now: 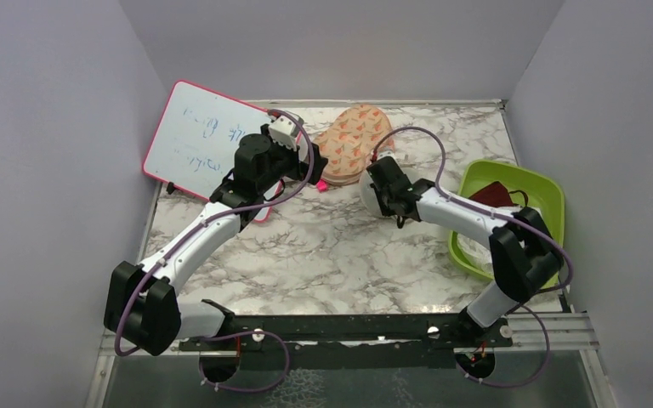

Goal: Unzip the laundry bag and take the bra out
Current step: Move the laundry bag to the center of the board, then adjust the laundry bag at the center of the board, then unzip the laundry bag at the center of the board.

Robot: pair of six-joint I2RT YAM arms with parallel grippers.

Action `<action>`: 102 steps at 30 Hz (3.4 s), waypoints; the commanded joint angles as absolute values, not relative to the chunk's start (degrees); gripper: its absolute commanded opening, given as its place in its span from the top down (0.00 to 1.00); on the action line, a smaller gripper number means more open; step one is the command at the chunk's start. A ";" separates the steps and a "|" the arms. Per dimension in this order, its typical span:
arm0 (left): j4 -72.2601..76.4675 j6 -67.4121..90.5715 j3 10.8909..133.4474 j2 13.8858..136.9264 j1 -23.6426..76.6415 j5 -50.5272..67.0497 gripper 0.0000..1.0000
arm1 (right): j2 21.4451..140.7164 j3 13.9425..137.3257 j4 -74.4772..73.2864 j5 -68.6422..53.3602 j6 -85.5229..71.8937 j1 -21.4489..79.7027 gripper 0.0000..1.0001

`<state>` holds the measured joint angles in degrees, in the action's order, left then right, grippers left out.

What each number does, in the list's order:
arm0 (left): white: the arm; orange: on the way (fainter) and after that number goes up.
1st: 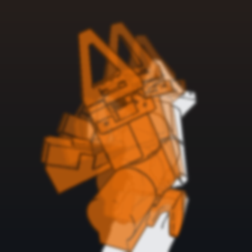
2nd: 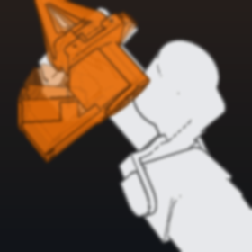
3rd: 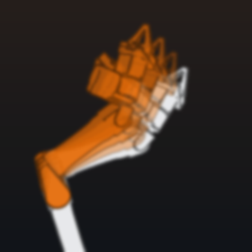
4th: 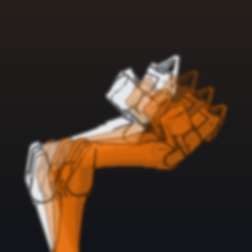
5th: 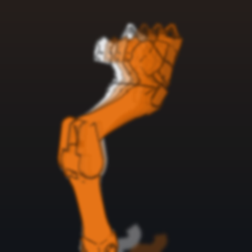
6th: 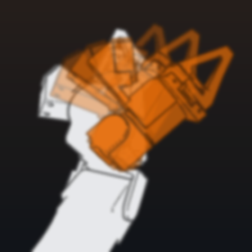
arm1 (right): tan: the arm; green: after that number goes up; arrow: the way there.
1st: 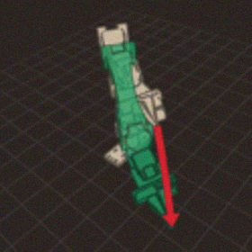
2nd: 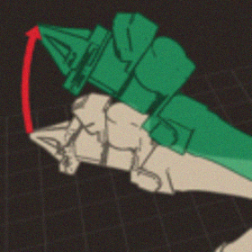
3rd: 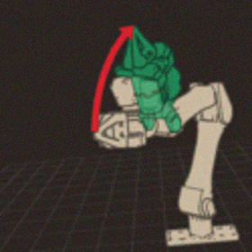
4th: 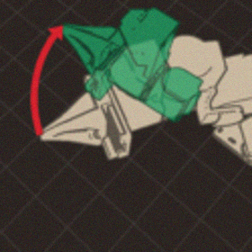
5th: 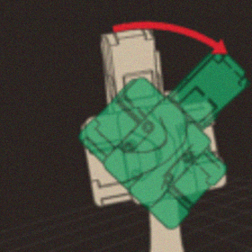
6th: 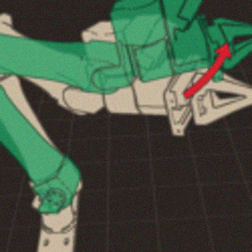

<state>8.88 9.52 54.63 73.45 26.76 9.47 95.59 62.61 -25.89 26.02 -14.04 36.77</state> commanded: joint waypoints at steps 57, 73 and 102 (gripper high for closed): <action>6.96 12.22 59.69 80.21 31.70 19.10 0.01 | 69.57 34.51 1.65 -26.09 -21.22 9.76 0.00; 6.71 12.22 59.69 79.17 31.82 18.65 0.01 | 68.39 34.76 5.31 -44.51 -27.59 21.86 0.00; 5.16 8.01 53.99 82.69 67.80 -27.04 0.10 | 23.69 36.64 -14.55 9.92 -21.54 22.04 0.00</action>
<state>4.43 6.46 54.15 79.24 66.46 -18.24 27.00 36.80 -9.93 1.30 -22.20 22.13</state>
